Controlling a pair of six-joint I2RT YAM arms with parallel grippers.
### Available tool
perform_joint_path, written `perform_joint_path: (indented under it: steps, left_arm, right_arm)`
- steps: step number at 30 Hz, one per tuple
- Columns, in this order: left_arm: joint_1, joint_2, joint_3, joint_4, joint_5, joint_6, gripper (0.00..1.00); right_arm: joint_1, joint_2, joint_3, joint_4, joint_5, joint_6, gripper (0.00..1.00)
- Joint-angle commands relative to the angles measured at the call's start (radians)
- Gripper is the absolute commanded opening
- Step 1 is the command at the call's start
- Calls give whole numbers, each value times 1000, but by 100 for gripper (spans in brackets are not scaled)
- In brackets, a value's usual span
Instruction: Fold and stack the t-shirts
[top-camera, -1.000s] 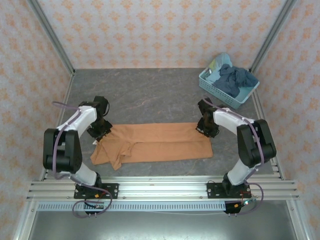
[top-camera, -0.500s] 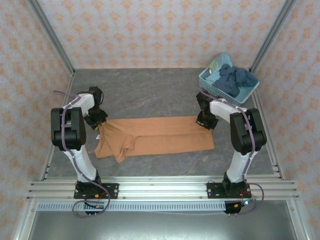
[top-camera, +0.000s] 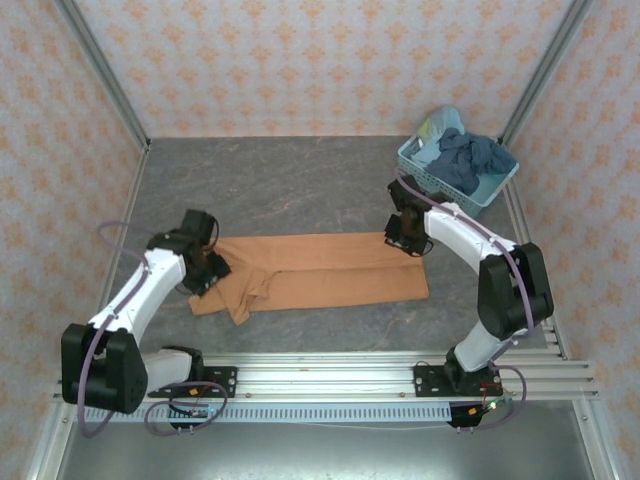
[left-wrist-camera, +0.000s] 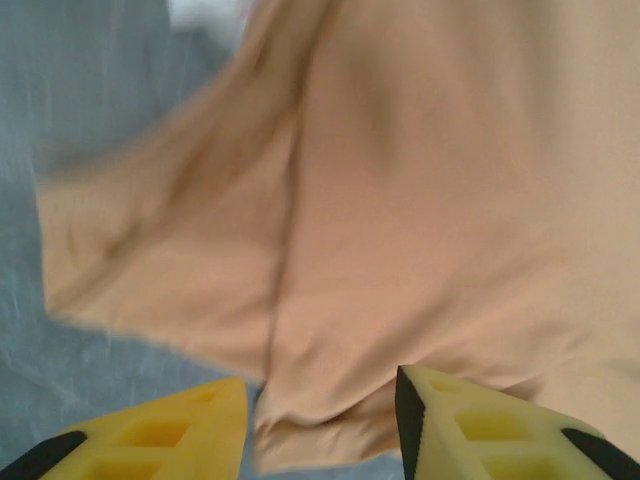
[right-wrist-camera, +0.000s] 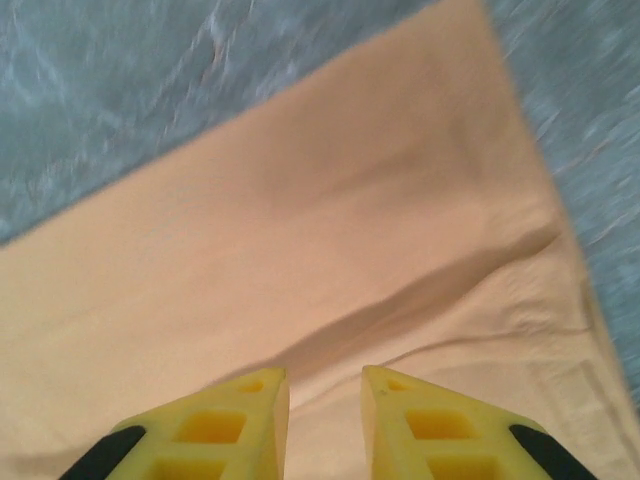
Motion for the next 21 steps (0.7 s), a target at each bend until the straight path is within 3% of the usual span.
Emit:
perform_joint_path:
  steps: [1, 14, 21]
  left_arm:
    - [-33, -64, -91, 2, 90, -165, 42]
    - [-114, -77, -269, 148, 167, -282, 41]
    - [-165, -16, -264, 192, 145, -300, 30]
  right_arm:
    - [9, 25, -42, 19, -60, 22, 25]
    - [9, 111, -4, 35, -88, 27, 25]
    - [9, 108, -14, 37, -82, 26, 25]
